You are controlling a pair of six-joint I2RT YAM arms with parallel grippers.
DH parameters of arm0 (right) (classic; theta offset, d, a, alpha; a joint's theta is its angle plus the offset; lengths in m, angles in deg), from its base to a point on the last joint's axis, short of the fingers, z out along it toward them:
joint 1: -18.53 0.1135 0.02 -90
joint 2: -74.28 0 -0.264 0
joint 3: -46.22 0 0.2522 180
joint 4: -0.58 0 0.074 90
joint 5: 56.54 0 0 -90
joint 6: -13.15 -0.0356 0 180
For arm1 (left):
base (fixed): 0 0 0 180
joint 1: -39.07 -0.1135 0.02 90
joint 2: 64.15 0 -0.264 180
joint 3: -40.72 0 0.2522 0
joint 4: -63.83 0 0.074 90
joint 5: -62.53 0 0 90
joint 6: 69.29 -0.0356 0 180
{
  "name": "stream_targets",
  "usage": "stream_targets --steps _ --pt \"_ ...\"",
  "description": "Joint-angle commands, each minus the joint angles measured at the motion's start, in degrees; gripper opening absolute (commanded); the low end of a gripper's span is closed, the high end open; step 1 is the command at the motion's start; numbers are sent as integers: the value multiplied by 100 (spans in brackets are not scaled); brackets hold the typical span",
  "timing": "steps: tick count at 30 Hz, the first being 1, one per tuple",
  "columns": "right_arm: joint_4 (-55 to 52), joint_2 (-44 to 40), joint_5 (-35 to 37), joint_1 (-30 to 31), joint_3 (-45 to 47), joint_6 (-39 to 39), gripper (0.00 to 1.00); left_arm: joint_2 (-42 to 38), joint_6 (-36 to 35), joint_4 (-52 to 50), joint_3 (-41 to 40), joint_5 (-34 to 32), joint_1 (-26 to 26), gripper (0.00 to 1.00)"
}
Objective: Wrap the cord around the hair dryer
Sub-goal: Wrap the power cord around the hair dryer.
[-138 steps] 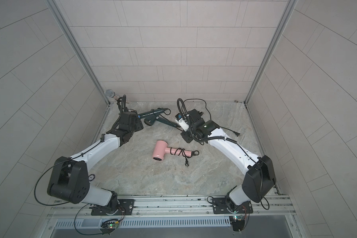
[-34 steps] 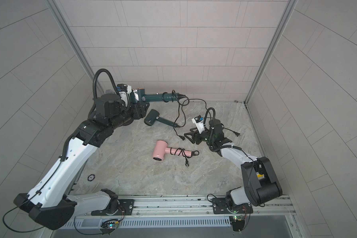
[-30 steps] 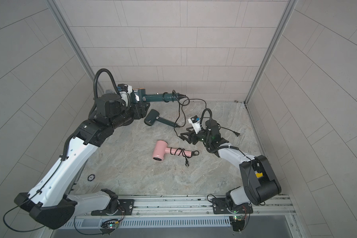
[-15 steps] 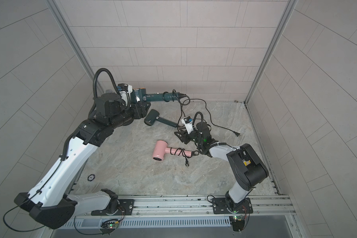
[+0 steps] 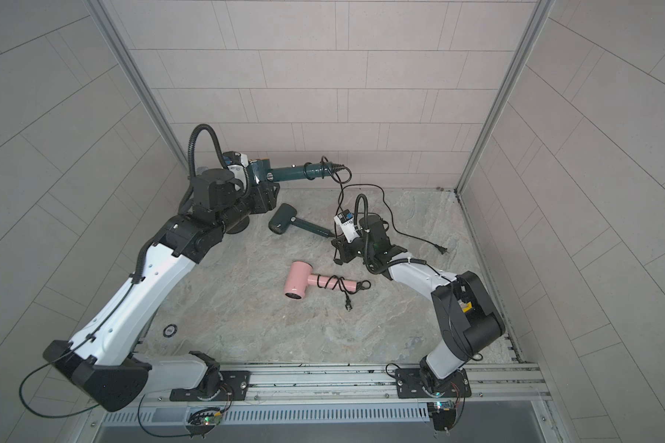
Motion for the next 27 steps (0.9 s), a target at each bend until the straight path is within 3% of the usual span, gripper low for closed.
stream_targets --steps 1,7,15,22,27 --pt "-1635 -701 397 50 -157 510 0 162 190 964 -237 -724 -137 0" --pt "-2569 -1436 253 159 -249 627 0 474 280 1417 -503 -1335 -137 0" --pt "-3092 -1504 -190 557 -413 577 0 690 556 1508 -520 -1129 -134 0" --pt "-3805 -2031 1386 1384 -1006 1295 0 778 324 1316 -496 -1219 -132 0" --pt "-4313 -2158 2700 1758 -1786 1935 0 1124 29 861 -280 -505 -131 0"
